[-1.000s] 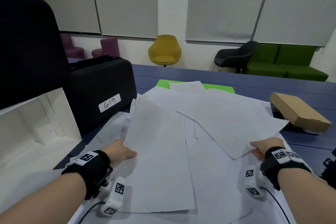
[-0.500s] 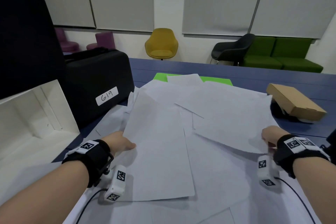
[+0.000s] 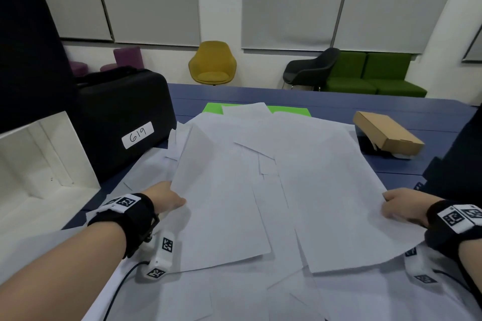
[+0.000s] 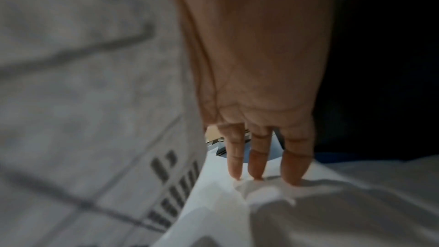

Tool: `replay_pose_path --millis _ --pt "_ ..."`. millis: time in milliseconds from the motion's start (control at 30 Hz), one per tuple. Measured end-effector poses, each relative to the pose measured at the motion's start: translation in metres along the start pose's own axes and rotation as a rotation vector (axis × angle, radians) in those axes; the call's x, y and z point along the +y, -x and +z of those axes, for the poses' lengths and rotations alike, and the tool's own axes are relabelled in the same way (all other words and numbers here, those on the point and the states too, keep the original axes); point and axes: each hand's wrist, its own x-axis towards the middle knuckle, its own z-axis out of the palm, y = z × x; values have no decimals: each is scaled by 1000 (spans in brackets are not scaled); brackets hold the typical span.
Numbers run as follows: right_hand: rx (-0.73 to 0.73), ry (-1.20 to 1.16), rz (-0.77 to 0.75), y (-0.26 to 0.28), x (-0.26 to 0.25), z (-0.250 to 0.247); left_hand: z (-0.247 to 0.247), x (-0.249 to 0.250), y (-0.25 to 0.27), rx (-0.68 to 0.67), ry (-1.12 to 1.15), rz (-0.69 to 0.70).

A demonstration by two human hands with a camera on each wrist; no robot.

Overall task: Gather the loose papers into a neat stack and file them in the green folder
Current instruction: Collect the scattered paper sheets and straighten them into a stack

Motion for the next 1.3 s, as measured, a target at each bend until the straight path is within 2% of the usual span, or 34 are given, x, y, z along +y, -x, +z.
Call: replay_pose_path --millis 167,400,600,767,867,1033,1167,1300 --pt "-34 44 -52 15 -9 12 3 12 6 7 -99 -7" --pt "-54 -61 -119 24 -20 26 0 8 3 55 -106 -52" --pt "162 16 -269 26 -13 7 -1 12 6 80 -112 -82" --pt "443 -310 -249 40 -3 -11 1 5 3 84 -22 -78" --pt "557 -424 -283 52 -3 -15 0 -1 1 95 116 -84" --pt "716 -633 -343 74 -8 -31 -4 -5 8 107 180 -85" --pt "781 -812 -414 95 -23 -43 -3 -3 20 186 276 -1" --pt "807 -968 -433 96 -33 -49 -8 22 45 251 403 176"
